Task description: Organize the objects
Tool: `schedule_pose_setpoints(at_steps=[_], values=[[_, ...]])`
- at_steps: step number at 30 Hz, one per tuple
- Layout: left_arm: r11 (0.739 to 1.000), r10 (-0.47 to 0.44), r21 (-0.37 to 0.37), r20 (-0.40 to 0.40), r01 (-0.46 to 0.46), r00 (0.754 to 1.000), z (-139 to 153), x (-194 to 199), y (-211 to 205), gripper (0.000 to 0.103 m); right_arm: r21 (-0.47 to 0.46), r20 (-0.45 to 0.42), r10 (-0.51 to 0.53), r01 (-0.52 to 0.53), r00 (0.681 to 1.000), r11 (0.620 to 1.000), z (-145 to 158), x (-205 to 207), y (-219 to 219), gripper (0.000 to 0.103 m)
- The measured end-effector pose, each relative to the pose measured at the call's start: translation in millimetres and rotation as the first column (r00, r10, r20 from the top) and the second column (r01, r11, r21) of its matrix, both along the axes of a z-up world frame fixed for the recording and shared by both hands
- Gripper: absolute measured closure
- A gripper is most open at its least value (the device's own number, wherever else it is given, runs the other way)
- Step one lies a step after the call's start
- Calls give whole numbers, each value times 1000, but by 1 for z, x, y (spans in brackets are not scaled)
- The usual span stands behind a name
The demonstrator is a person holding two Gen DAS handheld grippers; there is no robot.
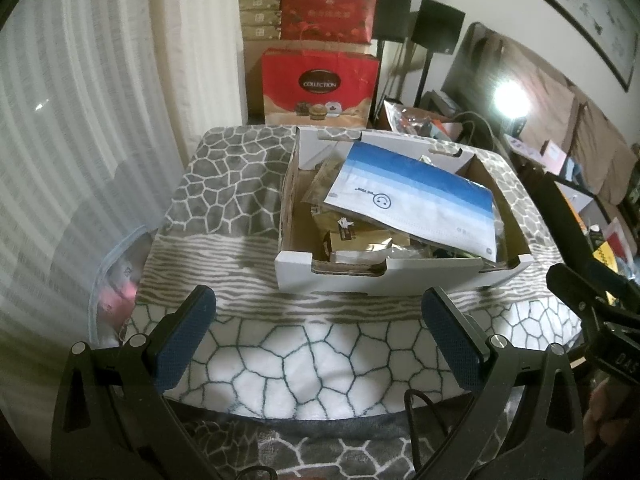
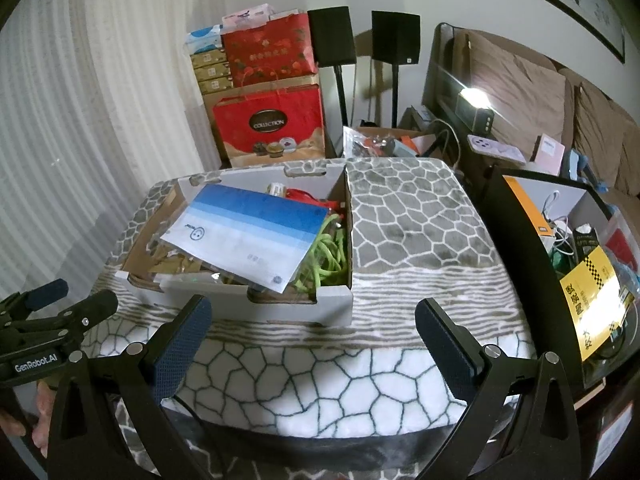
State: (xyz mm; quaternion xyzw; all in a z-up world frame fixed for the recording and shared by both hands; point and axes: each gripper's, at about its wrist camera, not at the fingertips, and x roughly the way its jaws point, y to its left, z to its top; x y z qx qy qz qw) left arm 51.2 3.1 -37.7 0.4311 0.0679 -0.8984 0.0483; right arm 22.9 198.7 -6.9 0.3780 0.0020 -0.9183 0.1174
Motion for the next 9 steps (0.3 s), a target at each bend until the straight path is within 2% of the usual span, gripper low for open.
schedule_pose_setpoints(at_steps=[9], values=[[1000,-7,-7,-3,7,1000,0,0,2,0,2,2,0,0,1000,1000,-3,1,-2,1]])
